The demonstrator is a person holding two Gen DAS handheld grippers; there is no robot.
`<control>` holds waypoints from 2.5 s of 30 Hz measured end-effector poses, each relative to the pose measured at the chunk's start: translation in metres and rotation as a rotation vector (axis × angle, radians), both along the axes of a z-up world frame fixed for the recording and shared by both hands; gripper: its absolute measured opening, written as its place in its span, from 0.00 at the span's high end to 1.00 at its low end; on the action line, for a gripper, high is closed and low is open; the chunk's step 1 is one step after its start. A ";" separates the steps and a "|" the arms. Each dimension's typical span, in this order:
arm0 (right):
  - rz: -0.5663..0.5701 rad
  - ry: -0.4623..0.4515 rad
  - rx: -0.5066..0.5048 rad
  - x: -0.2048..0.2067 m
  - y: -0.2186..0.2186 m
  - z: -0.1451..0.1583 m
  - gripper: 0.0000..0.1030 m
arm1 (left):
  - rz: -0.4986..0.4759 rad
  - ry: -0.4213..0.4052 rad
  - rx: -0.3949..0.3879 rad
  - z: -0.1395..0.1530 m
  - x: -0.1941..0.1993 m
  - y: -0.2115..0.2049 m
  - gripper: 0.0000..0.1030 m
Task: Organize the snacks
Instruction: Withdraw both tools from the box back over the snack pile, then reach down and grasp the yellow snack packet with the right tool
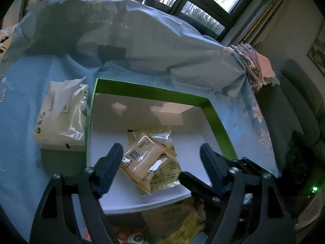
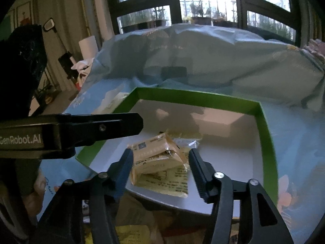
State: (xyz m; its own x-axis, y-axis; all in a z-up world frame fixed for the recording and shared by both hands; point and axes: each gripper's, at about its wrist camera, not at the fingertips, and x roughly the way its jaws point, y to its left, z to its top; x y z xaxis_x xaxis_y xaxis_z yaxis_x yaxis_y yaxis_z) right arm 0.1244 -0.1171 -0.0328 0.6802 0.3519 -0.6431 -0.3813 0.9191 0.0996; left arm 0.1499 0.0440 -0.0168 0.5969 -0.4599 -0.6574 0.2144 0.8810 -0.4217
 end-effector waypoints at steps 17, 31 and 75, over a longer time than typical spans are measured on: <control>-0.126 -0.052 0.018 -0.047 -0.021 0.027 0.32 | 0.032 -0.089 0.125 0.021 -0.044 0.000 0.00; -0.140 -0.075 0.032 -0.077 -0.024 0.040 0.31 | 0.054 -0.084 0.159 0.013 -0.078 0.025 0.00; -0.043 0.155 0.243 -0.133 -0.042 -0.021 0.31 | 0.003 0.142 -0.073 -0.033 -0.133 0.066 0.00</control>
State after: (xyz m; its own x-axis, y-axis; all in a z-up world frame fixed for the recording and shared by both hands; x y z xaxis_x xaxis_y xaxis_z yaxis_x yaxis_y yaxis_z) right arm -0.0086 -0.1593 -0.0539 0.5979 0.4810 -0.6412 -0.3053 0.8763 0.3727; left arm 0.0172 0.1100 -0.0499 0.5014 -0.5078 -0.7005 0.1455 0.8476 -0.5103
